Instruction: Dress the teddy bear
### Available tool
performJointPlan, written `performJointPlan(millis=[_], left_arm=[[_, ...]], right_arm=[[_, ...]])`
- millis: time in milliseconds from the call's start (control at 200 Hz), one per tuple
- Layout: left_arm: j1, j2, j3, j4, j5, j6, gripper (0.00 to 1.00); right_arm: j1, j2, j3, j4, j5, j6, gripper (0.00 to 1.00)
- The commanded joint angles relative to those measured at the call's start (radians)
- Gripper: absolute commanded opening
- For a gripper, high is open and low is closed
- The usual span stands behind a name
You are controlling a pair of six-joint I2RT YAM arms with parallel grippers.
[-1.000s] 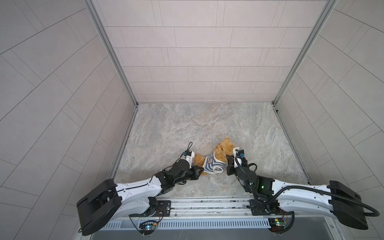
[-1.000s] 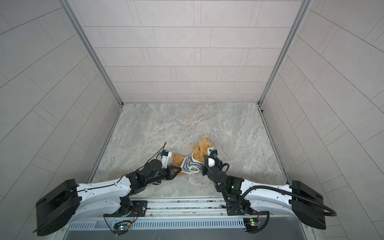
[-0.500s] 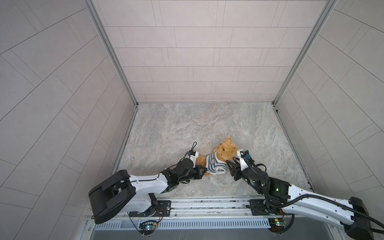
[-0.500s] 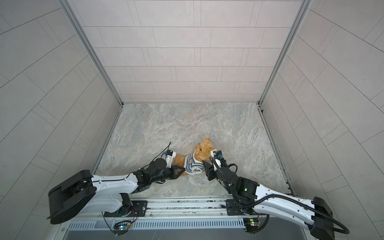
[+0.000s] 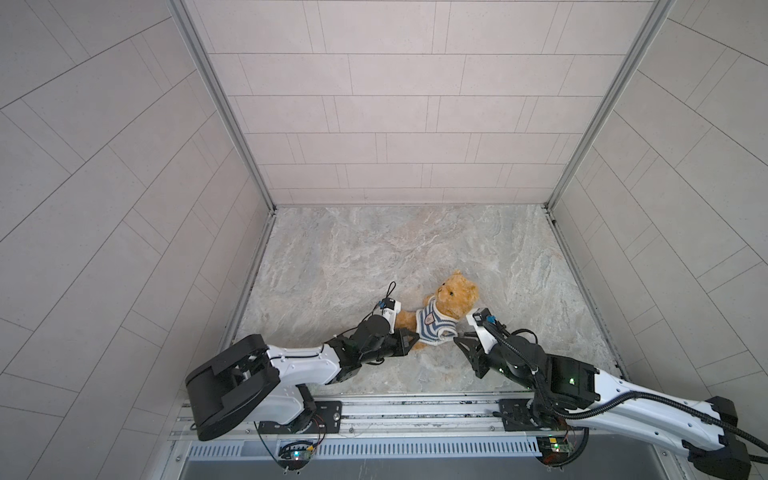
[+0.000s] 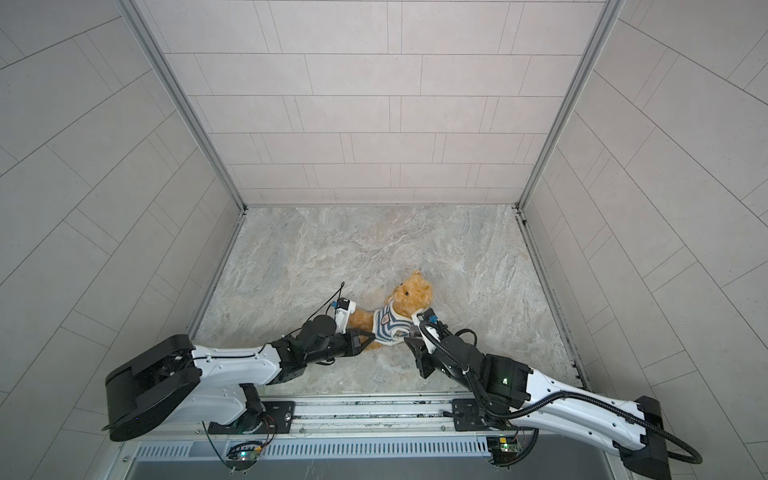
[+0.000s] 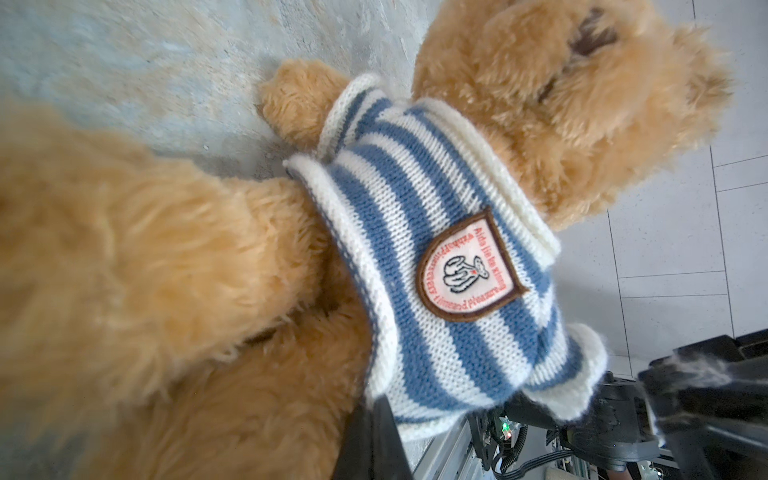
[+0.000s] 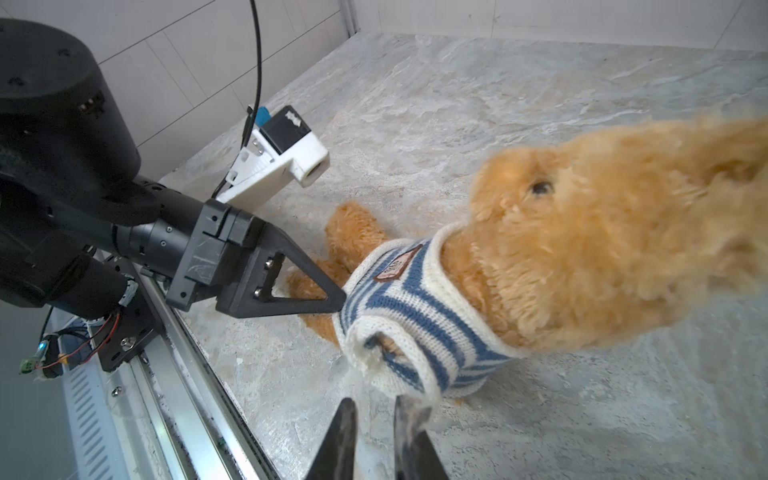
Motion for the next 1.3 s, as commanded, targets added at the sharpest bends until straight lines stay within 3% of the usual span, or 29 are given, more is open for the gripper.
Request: performJointPlan(millis=[0,481,1141,1292], left_arm=[[-0.006,0.01,0.02,0.013,0.004,-0.005,0.0],[-0.007,-0.009,0.014,0.0,0.0,-0.001,0.0],[-0.021,-0.005,0.011,0.009,-0.008,-0.003,0.0],[-0.023,-0.006,0.011,0.011,-0.008,-0.002,0.0]], right_arm=[[0.008,0.054,0.025,0.007,0.001,-0.013,0.03],[0.011,0.203,0.053,0.094,0.112,-0.048,0.0],[-0.008,0.367,0.104,0.121,0.174,-0.082,0.0],[-0.018,0.391,0.11,0.14,0.178,-0.082,0.14]])
